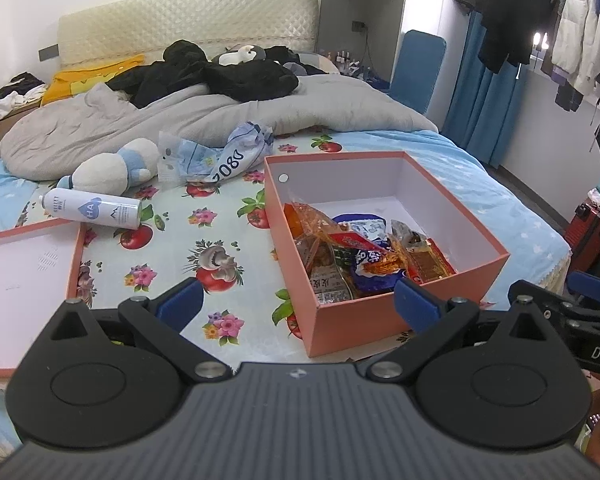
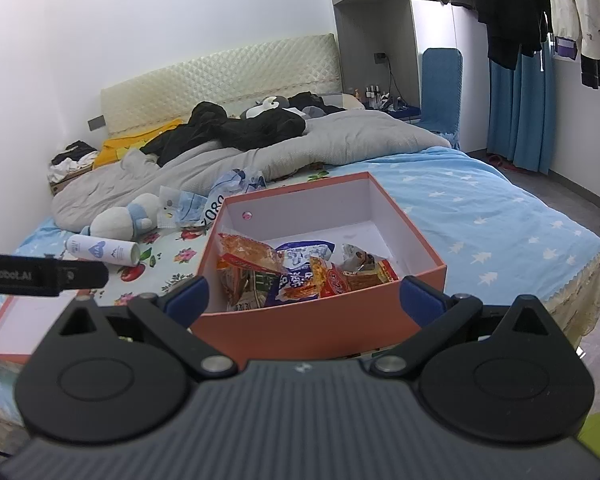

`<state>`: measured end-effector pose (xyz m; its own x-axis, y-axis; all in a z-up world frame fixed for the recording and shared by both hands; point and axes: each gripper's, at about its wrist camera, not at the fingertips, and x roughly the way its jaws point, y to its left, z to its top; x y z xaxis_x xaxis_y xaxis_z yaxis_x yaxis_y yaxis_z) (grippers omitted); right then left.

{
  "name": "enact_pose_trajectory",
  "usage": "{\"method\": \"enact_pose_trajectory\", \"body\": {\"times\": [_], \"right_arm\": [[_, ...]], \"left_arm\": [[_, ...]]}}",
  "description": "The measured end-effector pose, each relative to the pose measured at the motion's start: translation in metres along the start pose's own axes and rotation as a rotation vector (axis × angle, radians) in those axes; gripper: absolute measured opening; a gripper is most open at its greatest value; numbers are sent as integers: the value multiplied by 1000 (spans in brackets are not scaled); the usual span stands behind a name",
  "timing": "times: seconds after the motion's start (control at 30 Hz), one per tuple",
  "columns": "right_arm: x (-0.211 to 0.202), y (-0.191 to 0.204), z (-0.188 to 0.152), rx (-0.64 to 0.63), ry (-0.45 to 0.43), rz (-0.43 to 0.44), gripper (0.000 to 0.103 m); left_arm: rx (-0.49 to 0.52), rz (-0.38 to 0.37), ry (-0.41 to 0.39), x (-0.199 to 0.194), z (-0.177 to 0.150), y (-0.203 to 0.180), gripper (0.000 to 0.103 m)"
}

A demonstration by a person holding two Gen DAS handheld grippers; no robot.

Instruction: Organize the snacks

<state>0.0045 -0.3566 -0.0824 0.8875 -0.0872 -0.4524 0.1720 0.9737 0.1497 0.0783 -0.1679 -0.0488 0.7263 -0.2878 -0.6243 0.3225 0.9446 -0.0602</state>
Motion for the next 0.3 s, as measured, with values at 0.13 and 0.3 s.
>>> {"method": "enact_pose_trajectory", "body": {"times": [0.13,0.3], "right_arm": [[0,0,0,6,-1,-2,103],[0,-1,0,5,-1,-1,103]], "left_arm": [[-4,-3,10,0,-2,1,103],[-4,-3,13,0,-3,1,103]]}}
